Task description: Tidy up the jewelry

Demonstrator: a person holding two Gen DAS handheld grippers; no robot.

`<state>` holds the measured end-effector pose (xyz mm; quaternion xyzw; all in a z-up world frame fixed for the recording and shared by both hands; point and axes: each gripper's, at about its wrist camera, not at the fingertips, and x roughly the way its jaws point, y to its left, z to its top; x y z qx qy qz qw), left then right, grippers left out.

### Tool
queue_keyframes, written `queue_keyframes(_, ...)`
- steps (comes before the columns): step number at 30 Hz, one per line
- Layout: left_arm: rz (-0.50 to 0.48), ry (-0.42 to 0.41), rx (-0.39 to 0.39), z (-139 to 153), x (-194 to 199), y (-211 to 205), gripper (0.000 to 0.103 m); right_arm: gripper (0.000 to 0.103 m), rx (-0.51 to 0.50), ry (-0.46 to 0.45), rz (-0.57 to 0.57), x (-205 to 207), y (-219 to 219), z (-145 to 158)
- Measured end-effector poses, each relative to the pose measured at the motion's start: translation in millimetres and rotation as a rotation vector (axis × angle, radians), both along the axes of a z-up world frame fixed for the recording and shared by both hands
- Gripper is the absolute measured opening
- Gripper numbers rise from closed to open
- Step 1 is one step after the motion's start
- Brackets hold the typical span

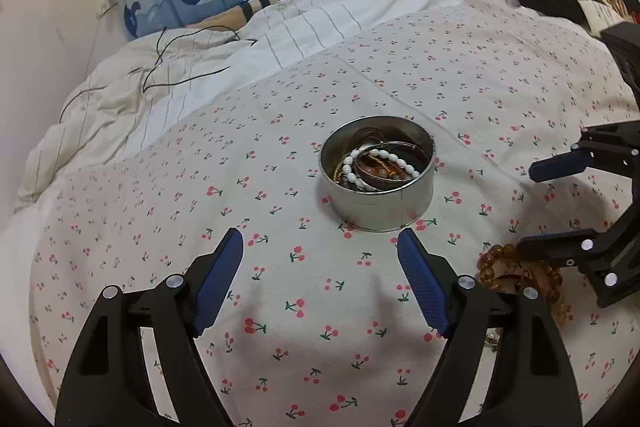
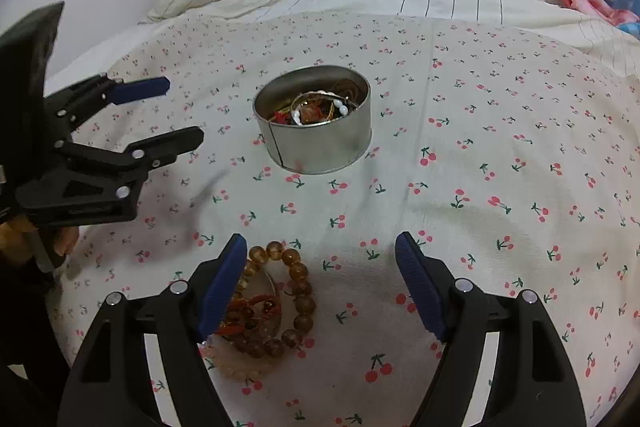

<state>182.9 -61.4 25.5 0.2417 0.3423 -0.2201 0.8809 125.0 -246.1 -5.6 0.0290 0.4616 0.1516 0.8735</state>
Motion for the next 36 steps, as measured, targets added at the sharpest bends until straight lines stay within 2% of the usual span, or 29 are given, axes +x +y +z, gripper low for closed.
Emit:
queue_keyframes(3, -0.016, 0.009, 0.011, -3.3, -1.8, -2.9, 0.078, 0.076, -0.071, 0.006, 0.002, 1.0, 5.1, -7.6)
queue_keyframes(6, -0.027, 0.070, -0.007, -8.6, 2.2, -1.9, 0.078, 0.076, -0.177, 0.011, -0.027, 5.5, 8.4, -18.9)
queue_keyframes(10, 0.005, 0.158, -0.047, -13.8, 14.1, 8.3, 0.079, 0.079, -0.183, 0.011, -0.136, 9.7, -13.4, -18.1)
queue_keyframes(14, 0.031, 0.267, -0.138, -15.4, 25.9, 22.1, 0.079, 0.079, 0.025, 0.029, -0.161, 9.1, -42.9, -7.5)
queue_keyframes(17, 0.000, 0.361, -0.207, -18.4, 29.2, 26.8, 0.079, 0.078, 0.102, 0.030, -0.076, 4.0, -44.8, 2.5)
queue_keyframes(19, -0.035, 0.422, -0.242, -22.0, 28.8, 26.3, 0.079, 0.074, 0.100, 0.034, -0.021, 1.9, -35.7, 5.1)
queue_keyframes(20, -0.039, 0.427, -0.243, -23.5, 27.8, 25.5, 0.079, 0.067, 0.096, 0.041, -0.007, 1.7, -32.2, 3.2)
queue_keyframes(21, -0.036, 0.424, -0.233, -25.5, 27.1, 24.1, 0.079, 0.055, 0.092, 0.053, 0.007, 2.2, -28.1, 0.8)
queue_keyframes(23, -0.033, 0.427, -0.216, -30.0, 27.0, 22.0, 0.079, 0.045, 0.055, 0.075, 0.050, 4.4, -15.4, -5.3)
queue_keyframes(28, -0.007, 0.434, -0.213, -33.1, 30.2, 22.7, 0.079, 0.043, -0.052, 0.067, 0.108, 5.1, 13.6, -14.0)
queue_keyframes(32, -0.012, 0.432, -0.211, -32.5, 29.8, 22.1, 0.079, 0.027, -0.194, 0.041, 0.104, 6.3, 27.8, -20.1)
queue_keyframes(34, -0.018, 0.433, -0.198, -33.3, 29.1, 19.7, 0.080, 0.020, -0.209, 0.026, 0.068, 7.1, 20.6, -18.7)
queue_keyframes(36, -0.030, 0.436, -0.188, -34.5, 27.1, 17.8, 0.080, 0.020, -0.197, 0.023, 0.006, 10.3, 8.3, -17.2)
